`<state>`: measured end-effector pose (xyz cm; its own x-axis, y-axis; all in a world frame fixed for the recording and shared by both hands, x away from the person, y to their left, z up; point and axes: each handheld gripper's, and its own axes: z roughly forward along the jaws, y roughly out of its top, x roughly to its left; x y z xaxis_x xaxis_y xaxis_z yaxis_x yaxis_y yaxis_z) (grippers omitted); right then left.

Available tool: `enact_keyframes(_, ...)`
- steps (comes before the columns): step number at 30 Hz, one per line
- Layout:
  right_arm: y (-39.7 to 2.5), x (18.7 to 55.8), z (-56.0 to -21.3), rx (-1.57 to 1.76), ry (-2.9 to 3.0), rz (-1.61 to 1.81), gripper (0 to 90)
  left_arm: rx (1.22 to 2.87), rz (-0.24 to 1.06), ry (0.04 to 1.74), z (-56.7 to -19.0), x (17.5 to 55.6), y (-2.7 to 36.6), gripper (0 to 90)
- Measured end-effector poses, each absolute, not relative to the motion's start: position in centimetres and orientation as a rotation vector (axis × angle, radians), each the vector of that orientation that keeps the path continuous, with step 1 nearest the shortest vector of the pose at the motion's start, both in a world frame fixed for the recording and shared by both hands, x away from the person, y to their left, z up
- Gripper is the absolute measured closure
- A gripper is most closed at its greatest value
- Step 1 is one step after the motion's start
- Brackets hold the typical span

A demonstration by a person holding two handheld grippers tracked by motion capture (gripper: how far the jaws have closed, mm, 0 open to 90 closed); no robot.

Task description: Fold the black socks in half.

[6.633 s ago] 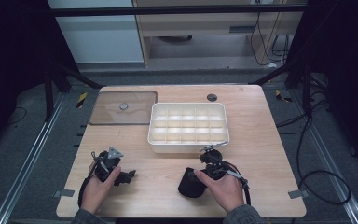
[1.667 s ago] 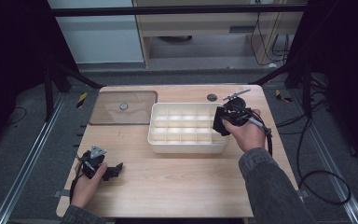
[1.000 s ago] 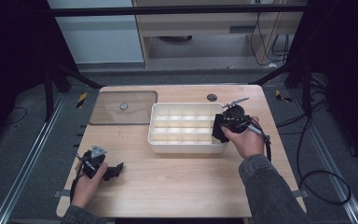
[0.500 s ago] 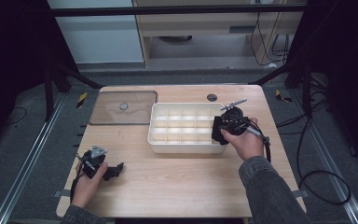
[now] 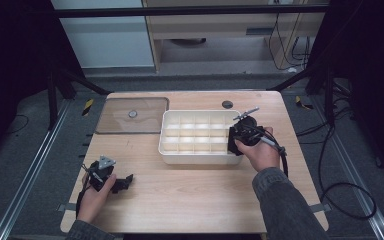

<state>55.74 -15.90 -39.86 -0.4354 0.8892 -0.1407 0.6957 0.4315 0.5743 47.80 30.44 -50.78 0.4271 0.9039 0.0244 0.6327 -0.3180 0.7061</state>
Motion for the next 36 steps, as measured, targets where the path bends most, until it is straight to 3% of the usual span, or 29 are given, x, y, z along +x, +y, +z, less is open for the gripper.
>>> enact_keyframes(36,-14.6,56.0,-41.5,1.351,2.341,0.534,67.3,2.061,0.559,1.285,-50.8,47.9,30.1,0.0)
